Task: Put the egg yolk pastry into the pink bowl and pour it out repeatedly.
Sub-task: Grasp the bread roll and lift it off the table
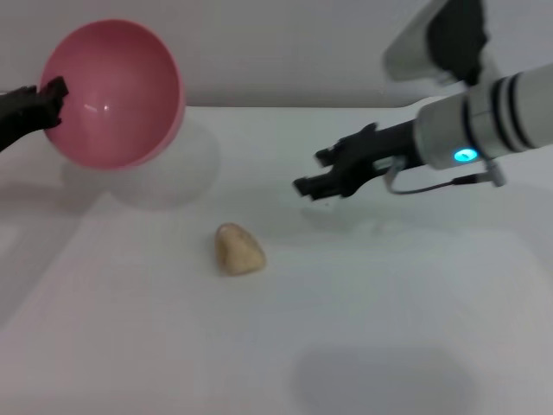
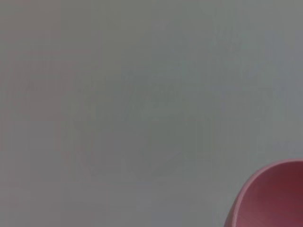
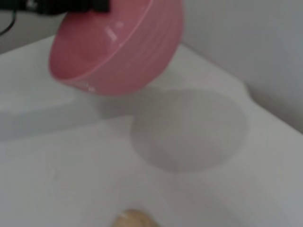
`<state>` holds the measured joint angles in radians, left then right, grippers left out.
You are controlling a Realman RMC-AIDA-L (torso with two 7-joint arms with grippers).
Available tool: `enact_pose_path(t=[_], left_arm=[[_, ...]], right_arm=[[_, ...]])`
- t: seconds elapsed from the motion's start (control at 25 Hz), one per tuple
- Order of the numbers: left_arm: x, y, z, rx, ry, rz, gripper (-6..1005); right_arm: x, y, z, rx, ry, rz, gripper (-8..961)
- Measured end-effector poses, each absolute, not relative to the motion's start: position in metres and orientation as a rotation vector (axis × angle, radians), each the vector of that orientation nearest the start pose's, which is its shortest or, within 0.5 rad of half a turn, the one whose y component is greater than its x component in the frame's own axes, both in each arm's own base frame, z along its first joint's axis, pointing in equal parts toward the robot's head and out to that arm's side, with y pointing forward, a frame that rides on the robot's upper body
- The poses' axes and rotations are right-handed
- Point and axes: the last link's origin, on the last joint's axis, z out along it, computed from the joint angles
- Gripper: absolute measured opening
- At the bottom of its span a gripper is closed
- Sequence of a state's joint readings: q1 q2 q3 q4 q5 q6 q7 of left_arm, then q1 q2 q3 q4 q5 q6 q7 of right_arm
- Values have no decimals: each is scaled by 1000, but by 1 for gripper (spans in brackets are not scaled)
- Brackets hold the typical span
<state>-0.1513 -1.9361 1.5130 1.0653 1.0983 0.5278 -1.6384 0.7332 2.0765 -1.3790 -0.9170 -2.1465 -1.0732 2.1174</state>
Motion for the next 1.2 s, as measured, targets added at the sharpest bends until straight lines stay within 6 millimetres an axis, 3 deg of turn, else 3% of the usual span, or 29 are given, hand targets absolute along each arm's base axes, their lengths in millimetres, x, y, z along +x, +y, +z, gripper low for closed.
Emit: enact_pose_path(t=[0.28, 0.44, 0.72, 0.92, 1.2], left_arm=[[-318, 352, 86, -2071, -1189, -614, 18], [-325, 343, 102, -2074, -1277, -531, 21], [-324, 338, 99, -2097, -1309, -274, 22], [-313, 341, 95, -2132, -1286, -254, 21], [-303, 346, 97, -2153, -1249, -257, 22]], right_arm=[[144, 393, -80, -2817, 616, 54, 568], [140, 386, -92, -2853, 611, 57, 568], [131, 378, -110, -2869, 589, 94, 568], [128, 372, -129, -2867, 572, 92, 568], [141, 368, -148, -2818, 568, 47, 565]])
